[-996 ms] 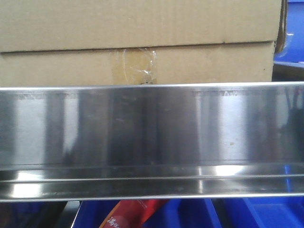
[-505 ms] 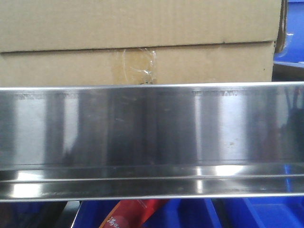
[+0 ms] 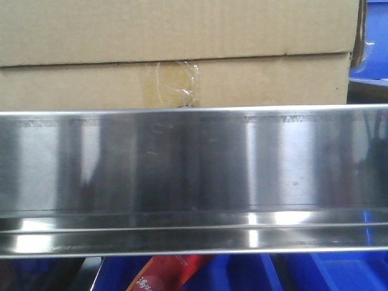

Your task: Grab carton from right shelf to conveyor

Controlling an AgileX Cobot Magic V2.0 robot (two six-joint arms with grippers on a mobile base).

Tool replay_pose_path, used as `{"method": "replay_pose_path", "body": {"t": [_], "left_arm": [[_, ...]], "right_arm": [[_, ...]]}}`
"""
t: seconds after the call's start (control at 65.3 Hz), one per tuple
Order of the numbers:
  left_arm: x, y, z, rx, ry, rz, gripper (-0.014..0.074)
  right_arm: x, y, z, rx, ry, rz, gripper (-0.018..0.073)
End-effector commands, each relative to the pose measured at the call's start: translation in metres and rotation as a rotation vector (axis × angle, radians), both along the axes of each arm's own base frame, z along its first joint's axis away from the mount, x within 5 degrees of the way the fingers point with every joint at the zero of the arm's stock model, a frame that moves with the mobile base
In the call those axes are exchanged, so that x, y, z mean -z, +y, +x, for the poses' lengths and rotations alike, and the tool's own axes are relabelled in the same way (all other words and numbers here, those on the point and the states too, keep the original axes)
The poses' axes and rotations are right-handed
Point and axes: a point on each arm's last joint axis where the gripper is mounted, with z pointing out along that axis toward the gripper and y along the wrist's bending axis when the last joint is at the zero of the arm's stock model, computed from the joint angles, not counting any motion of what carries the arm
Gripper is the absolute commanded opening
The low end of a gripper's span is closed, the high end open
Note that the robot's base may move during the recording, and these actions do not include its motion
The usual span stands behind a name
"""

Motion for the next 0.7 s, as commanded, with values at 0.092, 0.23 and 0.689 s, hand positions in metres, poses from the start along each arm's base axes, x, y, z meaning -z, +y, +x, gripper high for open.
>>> {"method": "replay_pose_path", "body": {"t": [0.092, 0.23, 0.689], "left_arm": [[-0.008, 0.000, -0.001, 0.003, -0.083, -0.018, 0.0014], [-0.015, 0.000, -0.002, 0.004, -0.139, -0.013, 0.0014], [-0.153, -0.002, -0.035, -0.011, -0.022, 0.000, 0.0230]], "right_arm": [[-0.011, -0.001, -0.001, 0.013, -0.127, 0.008, -0.0068], [-0.023, -0.001, -0.003, 0.011, -0.154, 0.047, -0.0068], [-0.147, 0.004, -0.042, -0.070, -0.131, 0.045, 0.0090]]}}
